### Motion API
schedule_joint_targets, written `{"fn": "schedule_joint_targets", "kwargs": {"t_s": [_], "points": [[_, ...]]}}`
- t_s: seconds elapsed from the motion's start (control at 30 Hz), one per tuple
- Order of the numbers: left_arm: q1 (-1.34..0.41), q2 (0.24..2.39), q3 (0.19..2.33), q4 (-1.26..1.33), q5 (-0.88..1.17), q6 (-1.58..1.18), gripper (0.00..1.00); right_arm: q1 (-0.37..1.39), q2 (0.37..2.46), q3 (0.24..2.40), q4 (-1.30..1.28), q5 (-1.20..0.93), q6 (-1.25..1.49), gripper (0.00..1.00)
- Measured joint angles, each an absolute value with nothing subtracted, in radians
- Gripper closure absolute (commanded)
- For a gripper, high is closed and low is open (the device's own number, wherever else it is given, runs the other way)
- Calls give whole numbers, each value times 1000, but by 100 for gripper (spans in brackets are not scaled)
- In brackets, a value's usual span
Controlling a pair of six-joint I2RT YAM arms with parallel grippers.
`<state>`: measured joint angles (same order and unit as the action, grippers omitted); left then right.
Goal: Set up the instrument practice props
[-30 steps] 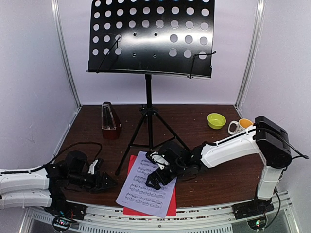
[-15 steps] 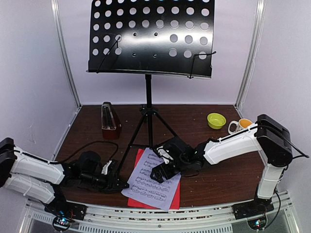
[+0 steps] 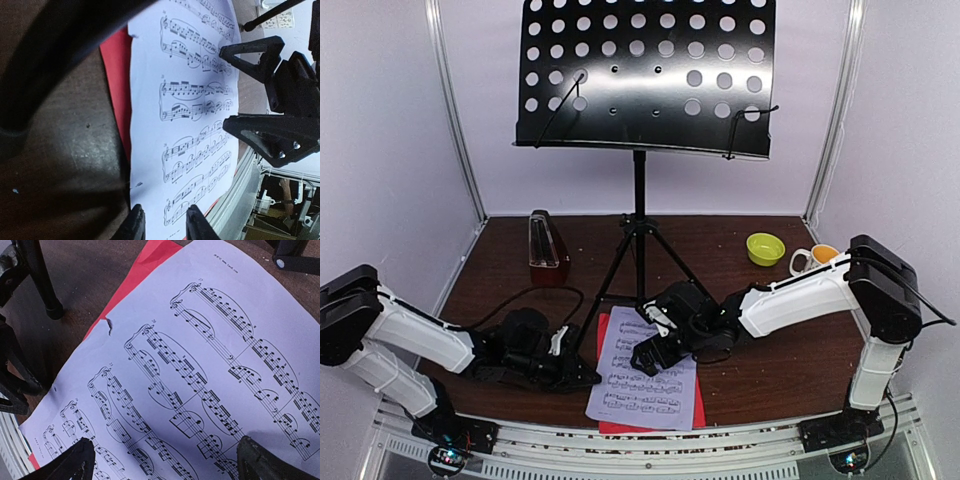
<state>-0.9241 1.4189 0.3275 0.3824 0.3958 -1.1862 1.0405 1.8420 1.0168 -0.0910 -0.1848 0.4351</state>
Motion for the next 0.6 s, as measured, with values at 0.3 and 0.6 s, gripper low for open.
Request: {"fn": "schedule_joint_targets", "kwargs": {"t_s": [0.3, 0.6], "points": [[-924, 1315, 328, 321, 313, -1184, 67, 1040, 1842, 1017, -91, -195, 433, 0], [-992, 1068, 251, 146, 223, -1254, 51, 1033, 1785, 1006, -204, -205, 434, 2]]}}
